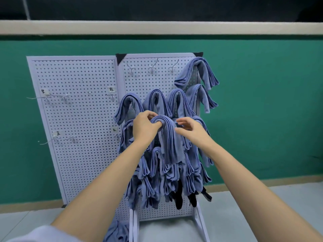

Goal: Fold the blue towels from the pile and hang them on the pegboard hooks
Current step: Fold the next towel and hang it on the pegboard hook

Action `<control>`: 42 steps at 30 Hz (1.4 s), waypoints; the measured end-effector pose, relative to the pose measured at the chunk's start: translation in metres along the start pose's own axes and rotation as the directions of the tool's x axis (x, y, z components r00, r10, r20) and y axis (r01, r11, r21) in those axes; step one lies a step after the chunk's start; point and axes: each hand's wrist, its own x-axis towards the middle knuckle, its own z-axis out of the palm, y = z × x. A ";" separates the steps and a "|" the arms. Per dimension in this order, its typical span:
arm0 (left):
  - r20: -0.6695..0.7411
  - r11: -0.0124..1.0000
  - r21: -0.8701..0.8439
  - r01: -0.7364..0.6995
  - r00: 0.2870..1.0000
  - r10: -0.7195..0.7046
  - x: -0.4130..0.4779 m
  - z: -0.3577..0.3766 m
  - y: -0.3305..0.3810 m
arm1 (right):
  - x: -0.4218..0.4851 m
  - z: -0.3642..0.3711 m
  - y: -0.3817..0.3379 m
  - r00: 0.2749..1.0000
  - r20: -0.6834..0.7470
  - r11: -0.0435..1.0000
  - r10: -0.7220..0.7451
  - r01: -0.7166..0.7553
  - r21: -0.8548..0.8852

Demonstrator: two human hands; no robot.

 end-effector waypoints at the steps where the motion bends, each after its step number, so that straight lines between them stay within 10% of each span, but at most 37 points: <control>1: -0.009 1.000 -0.004 -0.001 1.000 0.001 0.003 0.003 0.004 | 0.005 0.004 -0.002 1.000 0.004 0.998 -0.030 0.031 -0.051; 7: 0.001 0.996 -0.085 -0.008 1.000 0.008 0.024 0.015 0.024 | 0.038 0.005 -0.006 0.970 -0.165 0.931 -0.181 0.115 -0.347; 28: -0.172 0.913 -0.248 -0.325 0.942 0.288 0.209 0.053 0.128 | 0.222 -0.087 -0.096 0.712 -0.555 0.896 -0.431 0.265 -0.356; 42: -0.149 0.965 -0.104 -0.242 0.963 0.225 0.260 0.107 0.086 | 0.284 -0.068 -0.057 0.854 -0.465 0.946 -0.232 0.086 -0.313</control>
